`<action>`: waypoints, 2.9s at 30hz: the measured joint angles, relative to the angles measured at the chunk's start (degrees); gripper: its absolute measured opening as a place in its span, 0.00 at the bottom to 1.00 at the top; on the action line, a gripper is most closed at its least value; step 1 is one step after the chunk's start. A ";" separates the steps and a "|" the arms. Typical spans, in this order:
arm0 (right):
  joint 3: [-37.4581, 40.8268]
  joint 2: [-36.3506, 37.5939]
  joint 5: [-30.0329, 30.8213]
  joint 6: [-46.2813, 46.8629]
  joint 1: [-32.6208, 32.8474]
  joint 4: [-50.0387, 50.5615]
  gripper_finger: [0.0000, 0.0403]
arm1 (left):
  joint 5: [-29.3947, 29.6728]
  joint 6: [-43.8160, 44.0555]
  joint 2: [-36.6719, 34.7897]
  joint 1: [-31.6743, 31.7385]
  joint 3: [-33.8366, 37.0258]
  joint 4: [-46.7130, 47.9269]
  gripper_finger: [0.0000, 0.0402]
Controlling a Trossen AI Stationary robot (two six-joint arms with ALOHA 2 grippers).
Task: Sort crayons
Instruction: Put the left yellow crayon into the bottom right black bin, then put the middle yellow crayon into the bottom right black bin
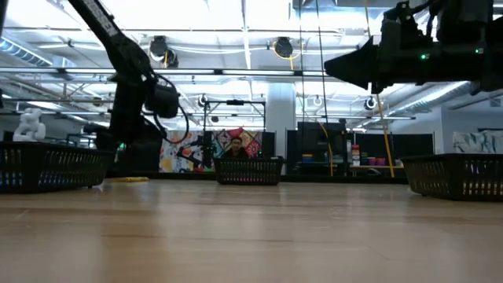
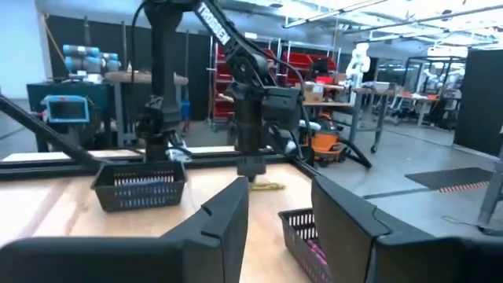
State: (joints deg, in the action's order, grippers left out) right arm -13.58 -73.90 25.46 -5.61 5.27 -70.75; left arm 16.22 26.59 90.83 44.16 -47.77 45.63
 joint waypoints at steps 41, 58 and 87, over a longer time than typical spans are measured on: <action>-0.02 -0.67 0.02 0.45 -4.12 0.23 0.31 | -17.30 -18.20 13.44 2.24 -13.98 -32.77 0.49; -0.07 -0.65 0.00 1.95 -4.12 -0.17 0.31 | -20.18 -48.11 17.46 3.91 -17.59 -28.63 0.46; -0.07 -0.63 -0.09 1.49 -4.10 1.24 0.31 | -27.77 -54.52 18.73 5.04 -15.80 -22.56 0.13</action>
State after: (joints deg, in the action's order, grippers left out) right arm -13.65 -74.52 25.36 -4.12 1.17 -69.51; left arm -11.55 -27.93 109.56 49.20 -63.57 23.07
